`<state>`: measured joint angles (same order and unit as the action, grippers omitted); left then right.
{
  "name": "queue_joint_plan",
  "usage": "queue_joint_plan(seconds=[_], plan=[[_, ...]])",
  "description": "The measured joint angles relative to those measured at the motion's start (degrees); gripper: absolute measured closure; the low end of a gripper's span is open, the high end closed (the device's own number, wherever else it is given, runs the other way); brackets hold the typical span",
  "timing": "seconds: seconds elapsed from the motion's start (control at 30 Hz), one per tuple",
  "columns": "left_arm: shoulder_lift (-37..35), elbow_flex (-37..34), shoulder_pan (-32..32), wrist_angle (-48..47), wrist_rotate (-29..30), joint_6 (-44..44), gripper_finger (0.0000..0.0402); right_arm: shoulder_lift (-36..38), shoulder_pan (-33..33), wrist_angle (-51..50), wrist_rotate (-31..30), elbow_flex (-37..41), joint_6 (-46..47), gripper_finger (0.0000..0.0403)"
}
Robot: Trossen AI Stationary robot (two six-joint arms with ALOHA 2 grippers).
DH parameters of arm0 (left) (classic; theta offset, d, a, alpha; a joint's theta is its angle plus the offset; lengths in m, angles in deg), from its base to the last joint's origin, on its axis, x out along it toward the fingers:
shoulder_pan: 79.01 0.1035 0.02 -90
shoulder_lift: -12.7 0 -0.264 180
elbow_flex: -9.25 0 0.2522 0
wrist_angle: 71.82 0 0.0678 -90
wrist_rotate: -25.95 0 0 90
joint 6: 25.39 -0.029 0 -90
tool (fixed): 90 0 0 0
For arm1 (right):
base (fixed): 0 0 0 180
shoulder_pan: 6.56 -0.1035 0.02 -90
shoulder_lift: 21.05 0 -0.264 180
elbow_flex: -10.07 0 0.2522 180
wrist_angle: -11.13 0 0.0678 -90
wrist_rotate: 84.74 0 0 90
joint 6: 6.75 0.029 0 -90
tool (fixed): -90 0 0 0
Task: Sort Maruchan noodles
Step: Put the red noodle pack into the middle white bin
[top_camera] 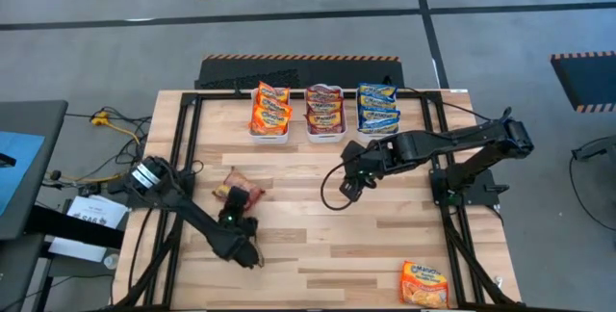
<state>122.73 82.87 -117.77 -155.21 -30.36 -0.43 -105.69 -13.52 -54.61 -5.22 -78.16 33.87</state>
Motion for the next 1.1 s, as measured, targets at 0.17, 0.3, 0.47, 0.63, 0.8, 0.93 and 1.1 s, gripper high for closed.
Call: queue_joint_plan(seconds=[0.17, 0.3, 0.47, 0.63, 0.8, 0.93, 1.1], plan=[[-4.81, 0.14, 0.16, -0.72, -0.13, 4.76, 0.0401, 0.00, 0.38, 3.05, -0.07, 0.00, -1.32, 0.0198], [-9.10, 0.14, -0.76, -0.79, -2.98, 8.07, 0.0401, 0.00, 0.79, 6.02, -0.11, 0.00, -4.01, 0.0198], [-13.98, 0.14, -3.03, 2.39, -2.87, 9.73, 0.0401, 0.00, 1.90, 10.83, -0.11, 0.00, -5.14, 0.0198], [-16.55, -0.23, -3.26, 11.81, -1.78, -5.47, 0.0401, 0.00, 4.48, 15.46, -0.13, 0.00, -7.05, 0.0198], [-17.16, -0.23, -1.58, 15.48, -6.53, -17.52, 0.0401, -1.11, 7.87, 23.02, 0.22, -0.07, -9.36, 0.0198], [-17.16, -0.27, -0.70, 15.23, -7.80, -22.39, 0.0401, -3.42, 10.56, 28.62, 7.51, -0.18, -18.15, 0.0198], [-17.17, -0.29, 0.09, 15.26, -9.48, -30.33, 0.0401, -7.66, 12.46, 32.97, 14.55, 0.02, -25.31, 0.0198]])
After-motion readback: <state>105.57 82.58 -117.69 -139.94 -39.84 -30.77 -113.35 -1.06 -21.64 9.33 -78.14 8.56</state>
